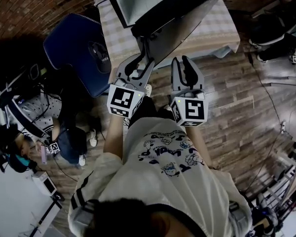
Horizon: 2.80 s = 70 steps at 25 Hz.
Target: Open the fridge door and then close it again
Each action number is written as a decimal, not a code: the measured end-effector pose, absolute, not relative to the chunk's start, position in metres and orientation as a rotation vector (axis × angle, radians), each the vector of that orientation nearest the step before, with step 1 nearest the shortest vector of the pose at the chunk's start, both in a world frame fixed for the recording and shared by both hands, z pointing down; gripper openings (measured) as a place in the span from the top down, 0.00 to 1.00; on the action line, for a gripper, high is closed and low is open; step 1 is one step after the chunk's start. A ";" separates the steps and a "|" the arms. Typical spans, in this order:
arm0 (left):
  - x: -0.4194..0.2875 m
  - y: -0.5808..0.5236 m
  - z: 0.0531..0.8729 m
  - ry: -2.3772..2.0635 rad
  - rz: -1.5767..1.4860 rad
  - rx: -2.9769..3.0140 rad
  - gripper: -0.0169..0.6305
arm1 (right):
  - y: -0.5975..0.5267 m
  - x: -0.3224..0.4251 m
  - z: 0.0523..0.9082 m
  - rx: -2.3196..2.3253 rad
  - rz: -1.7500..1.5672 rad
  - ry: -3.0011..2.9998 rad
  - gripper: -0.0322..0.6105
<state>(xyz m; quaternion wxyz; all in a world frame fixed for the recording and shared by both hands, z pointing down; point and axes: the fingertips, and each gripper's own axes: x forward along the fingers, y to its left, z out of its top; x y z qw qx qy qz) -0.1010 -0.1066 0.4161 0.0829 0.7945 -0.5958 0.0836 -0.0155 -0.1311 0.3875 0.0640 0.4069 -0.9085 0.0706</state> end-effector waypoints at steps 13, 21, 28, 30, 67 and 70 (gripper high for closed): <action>-0.037 -0.083 0.416 -1.719 0.243 2.436 0.77 | -0.093 0.025 0.387 1.181 0.236 -2.765 0.80; 0.007 -0.075 0.414 -1.631 0.244 2.510 0.77 | -0.081 0.050 0.380 1.170 0.227 -2.776 0.75; 0.044 -0.069 0.414 -1.550 0.235 2.574 0.78 | -0.068 0.073 0.380 1.124 0.233 -2.797 0.72; 0.054 -0.069 0.414 -1.517 0.240 2.597 0.79 | -0.067 0.080 0.377 1.128 0.224 -2.800 0.72; 0.251 -0.111 0.402 -1.096 0.300 2.893 0.84 | -0.132 0.272 0.368 1.612 0.231 -2.664 0.75; 0.256 -0.115 0.402 -1.082 0.304 2.899 0.84 | -0.140 0.285 0.368 1.648 0.225 -2.646 0.75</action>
